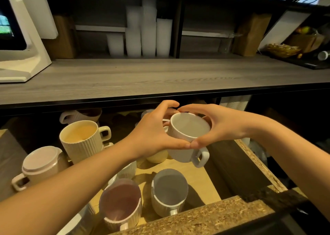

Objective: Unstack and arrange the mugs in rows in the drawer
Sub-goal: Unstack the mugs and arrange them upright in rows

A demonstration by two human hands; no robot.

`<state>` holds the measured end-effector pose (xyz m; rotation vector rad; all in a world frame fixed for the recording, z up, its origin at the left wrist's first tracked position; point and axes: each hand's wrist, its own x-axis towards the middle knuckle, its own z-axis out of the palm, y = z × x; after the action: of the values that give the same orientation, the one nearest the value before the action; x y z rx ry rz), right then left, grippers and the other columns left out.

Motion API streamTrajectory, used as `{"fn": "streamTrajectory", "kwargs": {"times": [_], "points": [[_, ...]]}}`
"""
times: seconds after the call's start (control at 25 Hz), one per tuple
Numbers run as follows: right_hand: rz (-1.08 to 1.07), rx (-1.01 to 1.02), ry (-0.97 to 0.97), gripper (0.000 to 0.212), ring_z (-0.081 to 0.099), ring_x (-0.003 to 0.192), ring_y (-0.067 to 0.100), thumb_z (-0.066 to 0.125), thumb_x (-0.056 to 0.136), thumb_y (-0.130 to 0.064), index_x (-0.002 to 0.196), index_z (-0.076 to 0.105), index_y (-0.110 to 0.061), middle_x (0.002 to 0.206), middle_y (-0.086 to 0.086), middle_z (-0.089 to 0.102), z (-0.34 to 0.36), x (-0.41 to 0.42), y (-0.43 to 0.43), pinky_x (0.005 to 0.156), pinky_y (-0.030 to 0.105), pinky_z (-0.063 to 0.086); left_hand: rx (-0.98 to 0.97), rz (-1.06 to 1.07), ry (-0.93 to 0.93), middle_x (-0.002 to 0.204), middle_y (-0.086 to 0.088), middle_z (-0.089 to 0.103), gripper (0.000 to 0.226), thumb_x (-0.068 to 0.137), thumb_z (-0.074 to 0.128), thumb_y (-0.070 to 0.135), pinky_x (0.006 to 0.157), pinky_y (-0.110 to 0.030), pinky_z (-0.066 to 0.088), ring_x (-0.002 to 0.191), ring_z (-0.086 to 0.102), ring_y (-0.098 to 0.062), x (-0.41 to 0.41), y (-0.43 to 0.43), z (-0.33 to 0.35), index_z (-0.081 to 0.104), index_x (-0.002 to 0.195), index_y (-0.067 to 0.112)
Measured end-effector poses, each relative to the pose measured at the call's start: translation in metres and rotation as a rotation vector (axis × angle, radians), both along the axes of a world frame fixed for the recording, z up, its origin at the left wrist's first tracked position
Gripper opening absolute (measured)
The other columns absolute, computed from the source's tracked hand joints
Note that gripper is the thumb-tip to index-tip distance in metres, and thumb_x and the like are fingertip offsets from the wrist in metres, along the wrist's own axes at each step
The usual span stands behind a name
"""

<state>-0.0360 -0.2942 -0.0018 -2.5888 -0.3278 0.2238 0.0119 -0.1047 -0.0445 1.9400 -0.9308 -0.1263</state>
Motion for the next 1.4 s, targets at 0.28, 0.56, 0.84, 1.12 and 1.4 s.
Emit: {"fn": "streamTrajectory", "kwargs": {"times": [0.28,0.56,0.84,1.12,1.4], "points": [[-0.079,-0.264,0.039,0.081,0.048,0.105,0.012,0.080,0.067,-0.040,0.133,0.033,-0.030,0.118,-0.008,0.044,-0.021,-0.004,-0.007,0.084,0.023,0.049,0.301,-0.091,-0.058,0.134,0.010,0.043,0.070,0.079,0.070,0.038,0.090,-0.017,0.039,0.119,0.045,-0.006,-0.012,-0.011,-0.028,0.032,0.137,0.027],[-0.108,-0.507,0.254,0.086,0.049,0.112,0.019,0.082,0.065,-0.036,0.133,0.031,-0.023,0.131,0.000,0.046,-0.053,-0.013,-0.013,0.089,0.032,0.051,0.856,-0.263,-0.051,0.131,0.000,0.051,0.061,0.084,0.059,0.050,0.093,-0.033,0.048,0.114,0.051,-0.017,-0.017,-0.005,-0.047,0.044,0.135,0.022],[-0.048,-0.572,0.357,0.083,0.052,0.108,0.019,0.084,0.063,-0.037,0.129,0.035,-0.022,0.128,-0.001,0.051,-0.071,-0.024,-0.011,0.082,0.028,0.052,0.841,-0.205,-0.135,0.128,0.001,0.055,0.051,0.088,0.054,0.048,0.078,-0.025,0.049,0.107,0.055,-0.016,-0.022,-0.007,-0.053,0.047,0.132,0.024],[-0.019,-0.602,0.418,0.085,0.051,0.114,0.022,0.082,0.067,-0.035,0.133,0.030,-0.021,0.134,0.001,0.047,-0.072,-0.024,-0.008,0.087,0.029,0.050,0.808,-0.213,-0.124,0.127,0.000,0.057,0.048,0.089,0.052,0.049,0.083,-0.028,0.052,0.106,0.057,-0.016,-0.021,-0.005,-0.057,0.049,0.130,0.024],[-0.042,-0.572,0.345,0.063,0.054,0.111,0.021,0.065,0.083,-0.040,0.136,0.036,-0.020,0.130,0.003,0.054,-0.055,-0.012,-0.001,0.085,0.028,0.049,0.743,-0.189,-0.157,0.122,0.002,0.061,0.044,0.089,0.053,0.046,0.087,-0.032,0.052,0.102,0.059,-0.013,-0.006,-0.005,-0.040,0.055,0.124,0.021]]}}
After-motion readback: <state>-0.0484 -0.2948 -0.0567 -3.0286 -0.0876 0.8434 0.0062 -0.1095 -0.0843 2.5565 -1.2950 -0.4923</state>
